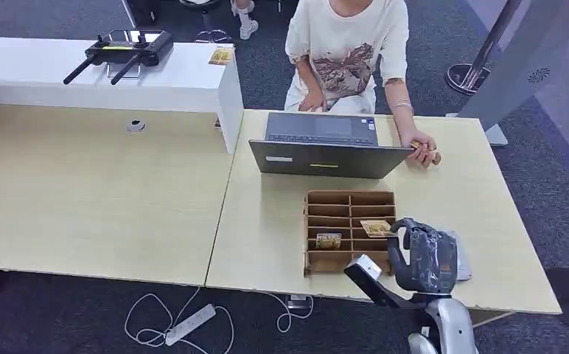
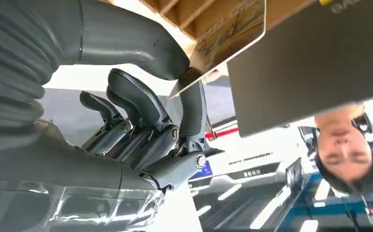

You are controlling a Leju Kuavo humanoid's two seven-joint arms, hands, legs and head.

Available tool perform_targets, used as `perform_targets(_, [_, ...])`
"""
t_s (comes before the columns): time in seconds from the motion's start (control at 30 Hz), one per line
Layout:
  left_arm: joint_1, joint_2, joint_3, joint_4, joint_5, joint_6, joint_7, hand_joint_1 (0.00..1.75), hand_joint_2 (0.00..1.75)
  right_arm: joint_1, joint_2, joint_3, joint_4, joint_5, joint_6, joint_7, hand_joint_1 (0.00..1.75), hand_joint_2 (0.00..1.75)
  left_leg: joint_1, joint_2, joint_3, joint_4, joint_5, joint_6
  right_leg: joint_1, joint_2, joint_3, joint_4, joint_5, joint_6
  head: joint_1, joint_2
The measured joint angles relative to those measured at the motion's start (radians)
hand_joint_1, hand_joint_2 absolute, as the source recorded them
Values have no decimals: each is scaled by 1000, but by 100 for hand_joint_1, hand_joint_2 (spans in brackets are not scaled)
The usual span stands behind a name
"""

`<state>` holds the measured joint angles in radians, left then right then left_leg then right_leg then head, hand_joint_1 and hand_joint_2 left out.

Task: Pass the card to the sensor for recognition and then transmit it.

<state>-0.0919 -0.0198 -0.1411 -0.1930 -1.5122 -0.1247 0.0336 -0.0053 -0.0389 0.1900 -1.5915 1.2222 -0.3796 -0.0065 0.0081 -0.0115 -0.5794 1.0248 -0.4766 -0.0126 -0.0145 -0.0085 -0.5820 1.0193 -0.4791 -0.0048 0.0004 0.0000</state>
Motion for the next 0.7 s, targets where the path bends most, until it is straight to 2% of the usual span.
perform_targets(0.37, [-4,0,-18,0,0,-4,-1,0,0,-33,8,6,-18,-8,-108,-39,175,175,0,0,0,0,0,0,0,0,0,0,0,0,0,0])
perform_targets(0.7, [-5,0,-24,0,0,-5,-2,0,0,-89,8,29,-18,-31,-166,-60,175,175,0,-1,0,0,0,0,0,0,0,0,0,0,0,0])
